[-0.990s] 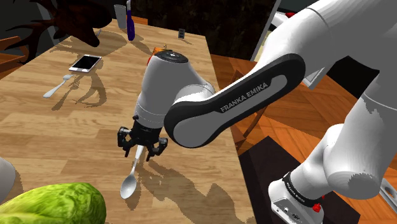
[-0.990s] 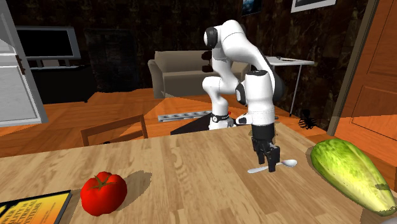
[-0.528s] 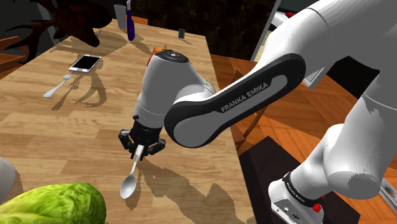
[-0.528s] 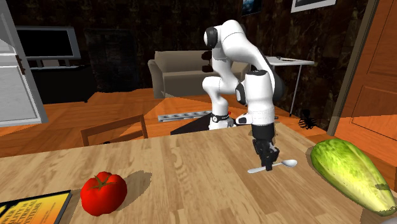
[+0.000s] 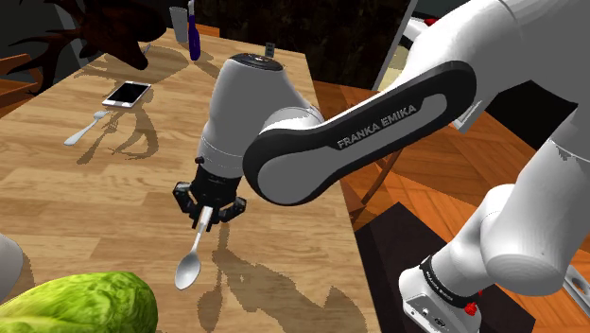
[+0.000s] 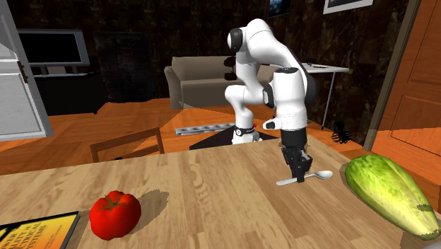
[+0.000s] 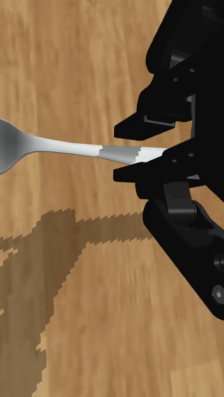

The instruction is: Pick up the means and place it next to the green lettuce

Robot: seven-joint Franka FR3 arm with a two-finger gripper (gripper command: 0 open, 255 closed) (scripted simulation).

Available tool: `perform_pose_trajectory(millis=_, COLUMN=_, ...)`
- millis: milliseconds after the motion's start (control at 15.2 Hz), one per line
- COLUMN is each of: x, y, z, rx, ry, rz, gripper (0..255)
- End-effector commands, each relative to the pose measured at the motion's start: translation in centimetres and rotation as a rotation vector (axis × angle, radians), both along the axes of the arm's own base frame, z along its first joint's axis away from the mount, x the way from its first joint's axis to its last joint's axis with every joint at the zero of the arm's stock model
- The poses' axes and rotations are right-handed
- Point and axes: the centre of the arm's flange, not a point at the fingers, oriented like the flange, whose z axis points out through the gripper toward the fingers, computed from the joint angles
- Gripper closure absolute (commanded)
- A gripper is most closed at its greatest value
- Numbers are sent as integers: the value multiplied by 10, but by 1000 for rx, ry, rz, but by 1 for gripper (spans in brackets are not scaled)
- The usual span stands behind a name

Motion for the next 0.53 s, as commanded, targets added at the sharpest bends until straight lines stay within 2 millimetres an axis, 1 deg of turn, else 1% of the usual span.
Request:
perform_pose_trajectory(millis=0, x=0, y=0, z=10, rx=0, ry=0, rz=0, gripper=255)
perform_pose_trajectory(millis=462, x=0, y=0, z=47, rx=0, ry=0, rz=0, gripper=255)
